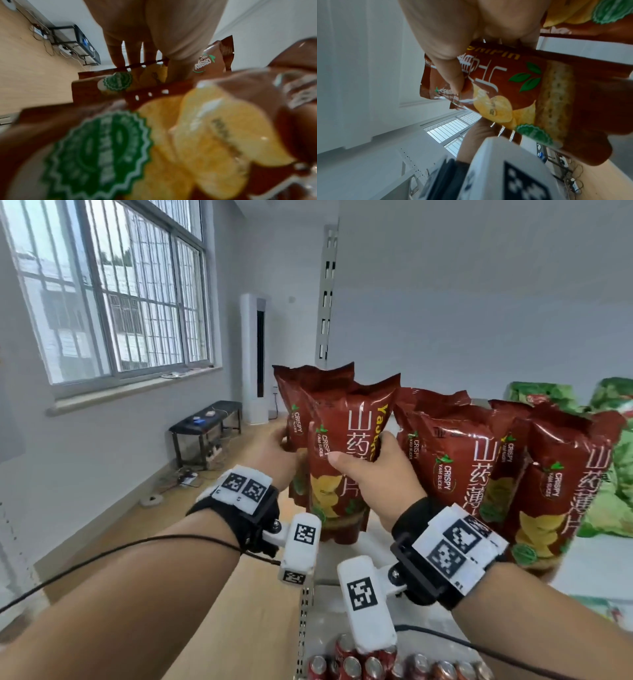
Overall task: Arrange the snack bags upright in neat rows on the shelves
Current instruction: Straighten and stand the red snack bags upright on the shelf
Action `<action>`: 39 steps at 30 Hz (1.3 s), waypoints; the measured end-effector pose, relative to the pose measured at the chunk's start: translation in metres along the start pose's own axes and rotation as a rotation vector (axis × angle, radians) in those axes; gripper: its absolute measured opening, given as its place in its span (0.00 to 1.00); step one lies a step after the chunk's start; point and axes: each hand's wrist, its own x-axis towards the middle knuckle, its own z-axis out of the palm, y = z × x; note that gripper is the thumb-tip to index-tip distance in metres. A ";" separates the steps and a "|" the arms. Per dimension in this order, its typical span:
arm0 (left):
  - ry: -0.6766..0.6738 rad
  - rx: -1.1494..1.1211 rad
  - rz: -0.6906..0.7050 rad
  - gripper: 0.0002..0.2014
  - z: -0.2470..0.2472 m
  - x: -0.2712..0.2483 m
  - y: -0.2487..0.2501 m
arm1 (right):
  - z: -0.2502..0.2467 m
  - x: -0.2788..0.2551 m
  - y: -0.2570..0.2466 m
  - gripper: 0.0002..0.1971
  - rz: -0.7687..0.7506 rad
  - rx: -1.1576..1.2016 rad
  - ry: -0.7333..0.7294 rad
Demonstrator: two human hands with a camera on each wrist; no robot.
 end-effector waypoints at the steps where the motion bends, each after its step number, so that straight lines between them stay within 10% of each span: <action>1: -0.040 0.011 0.007 0.18 0.006 0.001 0.001 | -0.001 -0.003 0.000 0.22 -0.001 0.003 0.004; 9: -0.172 -0.089 -0.007 0.23 0.021 0.003 -0.014 | -0.005 -0.013 0.000 0.22 -0.013 0.009 0.053; 15: 0.096 -0.209 0.087 0.09 0.000 -0.010 0.007 | 0.003 -0.018 -0.001 0.22 0.002 0.019 0.048; 18: -0.138 -0.439 0.161 0.25 -0.010 -0.023 0.025 | 0.009 -0.019 -0.003 0.25 -0.008 -0.018 0.034; 22: -0.355 -0.598 0.152 0.17 -0.013 -0.038 0.043 | 0.016 -0.021 -0.013 0.28 -0.017 0.096 -0.025; 27: -0.266 -0.615 0.111 0.07 -0.013 -0.050 0.054 | 0.007 -0.006 -0.039 0.04 -0.076 0.364 -0.018; 39: 0.082 -0.630 -0.009 0.27 -0.018 -0.089 0.069 | -0.004 -0.013 -0.014 0.20 -0.019 0.263 -0.432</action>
